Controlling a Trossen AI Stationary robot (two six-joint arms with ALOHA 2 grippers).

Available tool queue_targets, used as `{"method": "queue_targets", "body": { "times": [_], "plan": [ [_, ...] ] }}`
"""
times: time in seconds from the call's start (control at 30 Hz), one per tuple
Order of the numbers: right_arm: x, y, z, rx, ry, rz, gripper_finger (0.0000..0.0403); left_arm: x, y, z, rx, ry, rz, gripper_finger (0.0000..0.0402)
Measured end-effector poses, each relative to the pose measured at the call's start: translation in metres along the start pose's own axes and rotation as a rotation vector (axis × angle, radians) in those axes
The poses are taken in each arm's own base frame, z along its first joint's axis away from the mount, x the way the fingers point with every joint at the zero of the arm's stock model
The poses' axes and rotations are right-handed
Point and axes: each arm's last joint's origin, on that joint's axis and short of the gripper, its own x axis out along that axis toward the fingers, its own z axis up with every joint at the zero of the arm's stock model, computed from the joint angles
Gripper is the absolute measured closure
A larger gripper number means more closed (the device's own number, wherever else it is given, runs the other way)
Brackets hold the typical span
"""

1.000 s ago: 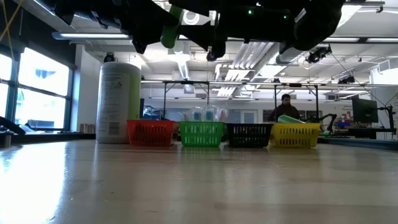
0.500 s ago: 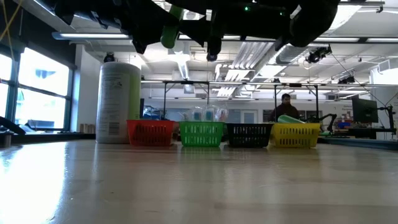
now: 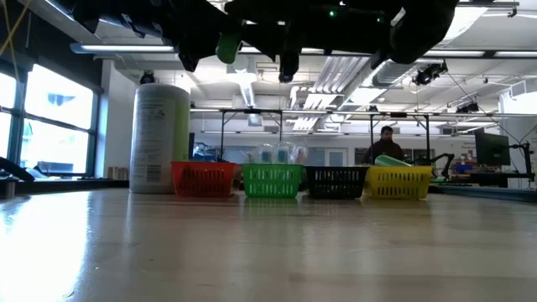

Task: Pick & Place Travel size toiletries
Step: Put the green shampoo into the yellow bin

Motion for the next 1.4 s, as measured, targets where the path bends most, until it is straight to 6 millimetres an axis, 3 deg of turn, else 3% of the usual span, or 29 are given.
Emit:
{"method": "queue_targets", "body": {
  "times": [0.27, 0.77, 1.1, 1.4],
  "plan": [
    [0.0, 0.0, 0.0, -0.004, 0.001, -0.002, 0.0242, 0.0, 0.0, 0.0, 0.001, 0.004, 0.001, 0.0227],
    [0.0, 0.0, -0.001, -0.007, 0.006, -0.001, 0.0241, 0.0, 0.0, -0.001, 0.001, 0.008, 0.005, 0.0224],
    [0.0, 0.0, -0.004, -0.011, 0.037, -0.026, 0.024, -0.001, 0.001, 0.0, 0.048, 0.004, 0.011, 0.0147],
    [-0.011, -0.008, 0.01, -0.051, 0.179, -0.184, 0.0244, -0.011, 0.001, 0.008, 0.076, -0.025, 0.026, 0.0142]
  ]
}}
